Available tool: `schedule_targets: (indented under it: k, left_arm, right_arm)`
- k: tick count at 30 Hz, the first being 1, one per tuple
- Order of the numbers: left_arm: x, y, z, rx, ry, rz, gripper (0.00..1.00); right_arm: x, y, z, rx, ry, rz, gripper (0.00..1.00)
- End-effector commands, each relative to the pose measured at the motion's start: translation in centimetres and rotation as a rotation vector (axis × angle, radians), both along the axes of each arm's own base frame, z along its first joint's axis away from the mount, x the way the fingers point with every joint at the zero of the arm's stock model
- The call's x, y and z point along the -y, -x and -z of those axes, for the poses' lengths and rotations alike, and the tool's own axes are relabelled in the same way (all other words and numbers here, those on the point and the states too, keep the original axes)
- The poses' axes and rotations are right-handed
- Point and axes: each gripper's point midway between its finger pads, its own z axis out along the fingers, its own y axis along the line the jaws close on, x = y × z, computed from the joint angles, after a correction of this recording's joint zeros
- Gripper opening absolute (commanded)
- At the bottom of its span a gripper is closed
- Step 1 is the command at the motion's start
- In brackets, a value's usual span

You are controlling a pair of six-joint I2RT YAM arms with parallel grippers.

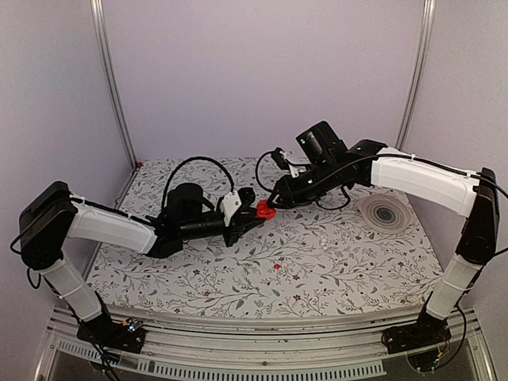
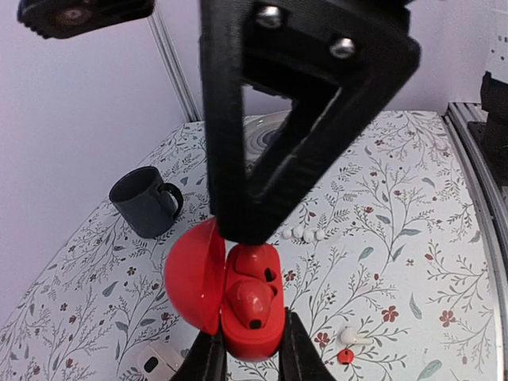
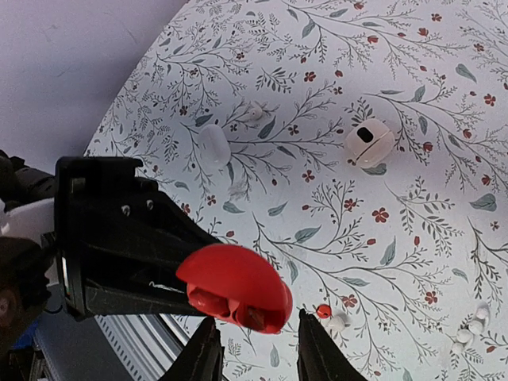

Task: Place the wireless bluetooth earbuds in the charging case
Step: Adjust the right earbud in the right side groove of the charging case, then close the charging case with the earbuds.

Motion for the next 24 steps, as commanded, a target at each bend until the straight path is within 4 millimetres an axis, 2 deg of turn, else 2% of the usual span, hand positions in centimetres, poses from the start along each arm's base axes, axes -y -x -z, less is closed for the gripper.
schedule_targets:
  k: [1,3,7,10,12,14,15,18,24]
  left_arm:
    - [-0.5,-1.6,-1.9,-0.039,0.079,-0.048,0.0]
    - [-0.6,-1.7,-2.3,-0.04,0.094,-0.053,0.0]
    - [-0.1,-1.3,-1.8,-0.052,0.081,-0.035,0.0]
    - [0.4,0.1,-1.7,-0.038,0.07,0.007,0.0]
    - [0.7,1.0,-1.6,-0.016,0.049,0.032,0.0]
    - [1.1,2.0,-1.5,0.018,0.016,0.052,0.0]
    - [1.3,2.3,-1.6,0.052,-0.005,0.056,0.0]
    - [1.7,2.9,-2.4,0.119,-0.039,0.064,0.0]
    - [2.1,2.3,-2.3,0.163,-0.096,0.064,0.0]
  right_arm:
    - [0.8,2.5,-0.7,0.01,-0.011,-0.067,0.34]
    - [1.3,2.8,-0.6,0.018,-0.003,-0.058,0.32]
    - [2.5,2.4,-2.6,0.072,-0.037,-0.005,0.35]
    - [4.1,0.6,-3.8,0.088,-0.059,0.077,0.36]
    - [5.2,-1.0,-3.8,0.069,-0.067,0.137,0.4]
    - [4.7,-1.7,-3.0,0.047,-0.045,0.121,0.42]
    - [4.2,-2.0,-1.6,0.018,-0.016,0.104,0.43]
    - [2.4,-1.5,0.4,-0.047,0.007,0.008,0.43]
    - [0.3,0.9,0.5,-0.046,-0.023,-0.142,0.43]
